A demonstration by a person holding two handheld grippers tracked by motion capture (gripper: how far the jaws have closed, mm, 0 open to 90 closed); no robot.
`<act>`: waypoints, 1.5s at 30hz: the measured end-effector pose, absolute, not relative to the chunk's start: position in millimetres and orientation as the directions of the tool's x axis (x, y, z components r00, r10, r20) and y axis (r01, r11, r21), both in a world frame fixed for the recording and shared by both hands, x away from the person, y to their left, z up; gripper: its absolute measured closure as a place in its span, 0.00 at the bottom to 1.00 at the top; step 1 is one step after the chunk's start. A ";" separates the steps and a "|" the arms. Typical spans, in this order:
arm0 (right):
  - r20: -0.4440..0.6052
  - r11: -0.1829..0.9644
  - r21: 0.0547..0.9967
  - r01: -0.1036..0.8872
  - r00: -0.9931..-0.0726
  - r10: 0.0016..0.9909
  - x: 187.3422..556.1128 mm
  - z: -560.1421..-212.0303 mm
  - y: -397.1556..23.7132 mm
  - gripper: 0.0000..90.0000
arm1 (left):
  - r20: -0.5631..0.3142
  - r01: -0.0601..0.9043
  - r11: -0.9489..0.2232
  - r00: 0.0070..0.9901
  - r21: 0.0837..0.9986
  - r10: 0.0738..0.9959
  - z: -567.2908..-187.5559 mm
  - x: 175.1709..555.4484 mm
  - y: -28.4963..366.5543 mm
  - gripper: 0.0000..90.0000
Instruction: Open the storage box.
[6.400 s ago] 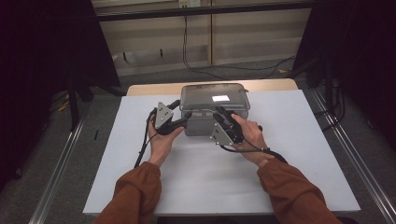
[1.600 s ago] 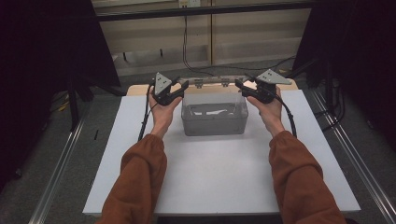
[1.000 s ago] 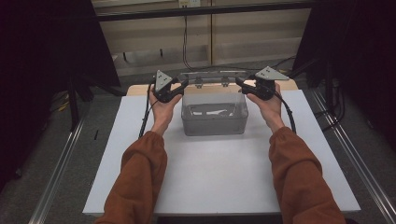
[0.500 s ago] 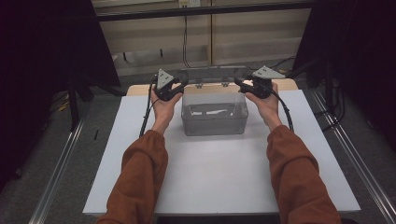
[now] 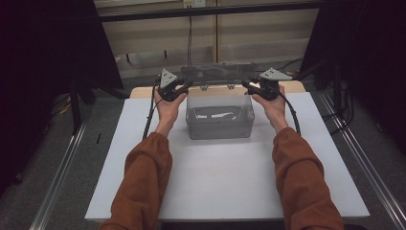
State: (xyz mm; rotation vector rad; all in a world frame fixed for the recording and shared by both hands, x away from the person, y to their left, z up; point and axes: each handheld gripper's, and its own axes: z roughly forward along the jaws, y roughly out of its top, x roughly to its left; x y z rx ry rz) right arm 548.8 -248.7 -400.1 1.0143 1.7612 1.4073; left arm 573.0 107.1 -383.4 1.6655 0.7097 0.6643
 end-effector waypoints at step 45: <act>0.052 0.059 0.975 0.216 -0.471 0.881 571.4 -403.3 -257.0 0.87 | -0.083 0.281 -0.120 0.616 0.952 0.783 -398.0 604.3 100.2 0.78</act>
